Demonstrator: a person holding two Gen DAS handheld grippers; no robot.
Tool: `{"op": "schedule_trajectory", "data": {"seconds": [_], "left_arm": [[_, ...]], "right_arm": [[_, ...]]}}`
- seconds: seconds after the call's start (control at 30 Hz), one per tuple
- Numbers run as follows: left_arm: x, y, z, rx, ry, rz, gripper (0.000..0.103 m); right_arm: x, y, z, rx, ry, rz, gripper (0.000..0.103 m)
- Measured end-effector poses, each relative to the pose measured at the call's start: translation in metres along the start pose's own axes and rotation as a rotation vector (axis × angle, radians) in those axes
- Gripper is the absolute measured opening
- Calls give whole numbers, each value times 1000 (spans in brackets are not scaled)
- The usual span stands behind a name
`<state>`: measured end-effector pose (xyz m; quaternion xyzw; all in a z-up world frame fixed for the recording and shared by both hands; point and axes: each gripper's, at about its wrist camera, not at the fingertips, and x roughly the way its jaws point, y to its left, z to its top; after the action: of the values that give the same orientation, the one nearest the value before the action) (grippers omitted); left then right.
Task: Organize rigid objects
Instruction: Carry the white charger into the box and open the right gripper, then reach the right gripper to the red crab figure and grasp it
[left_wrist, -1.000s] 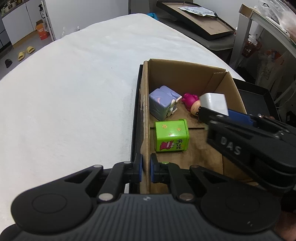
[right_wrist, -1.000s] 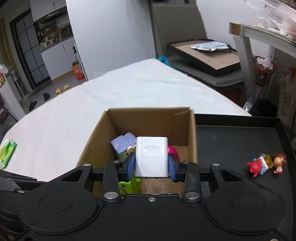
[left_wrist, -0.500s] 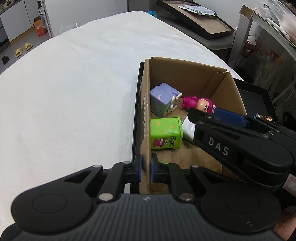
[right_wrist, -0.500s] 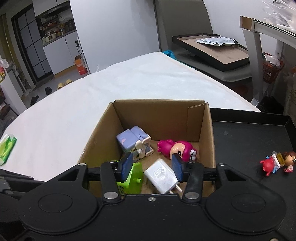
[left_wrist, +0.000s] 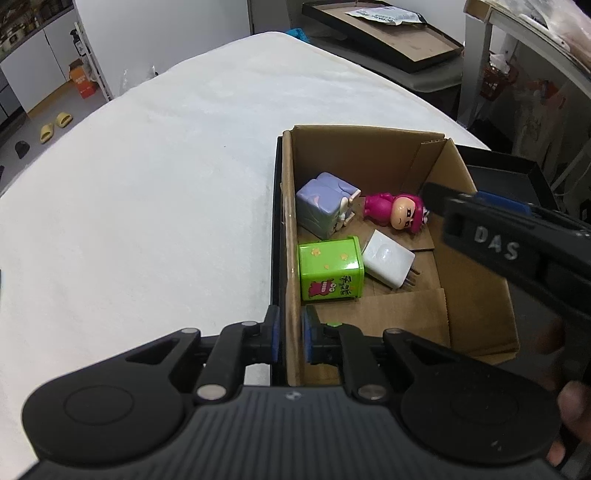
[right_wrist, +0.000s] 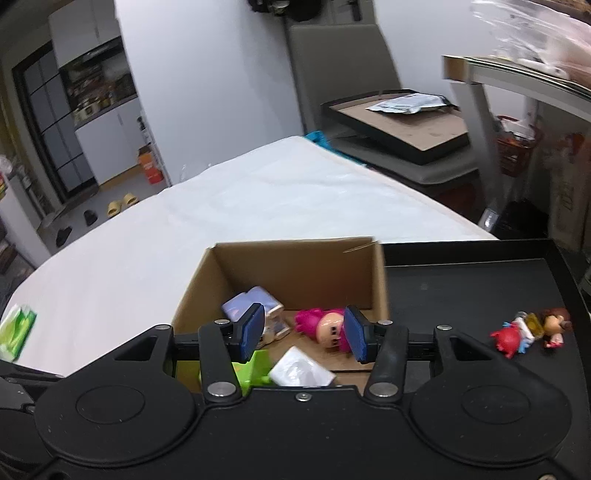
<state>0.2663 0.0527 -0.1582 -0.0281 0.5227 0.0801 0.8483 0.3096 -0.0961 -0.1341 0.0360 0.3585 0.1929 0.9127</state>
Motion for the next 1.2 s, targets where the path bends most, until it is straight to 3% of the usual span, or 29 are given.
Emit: {"op": "schedule_trajectory", "data": {"seconds": [0.13, 0.27, 0.5, 0.9, 1.1, 1.2], "left_arm": [[3, 3, 4, -31, 17, 10, 22], [6, 4, 7, -55, 17, 36, 39], [13, 1, 15, -78, 27, 71, 49], [26, -16, 25, -47, 56, 121, 56], [37, -26, 28, -31, 72, 152, 56], [42, -32, 29, -21, 80, 160, 56]], "right_arm": [[-1, -12, 1, 24, -1, -29, 48], [-3, -22, 2, 27, -15, -71, 52], [-4, -52, 3, 113, -15, -135, 55], [14, -97, -15, 265, 40, -240, 55], [23, -114, -23, 315, 58, -388, 55], [28, -132, -27, 393, 71, -396, 55]]}}
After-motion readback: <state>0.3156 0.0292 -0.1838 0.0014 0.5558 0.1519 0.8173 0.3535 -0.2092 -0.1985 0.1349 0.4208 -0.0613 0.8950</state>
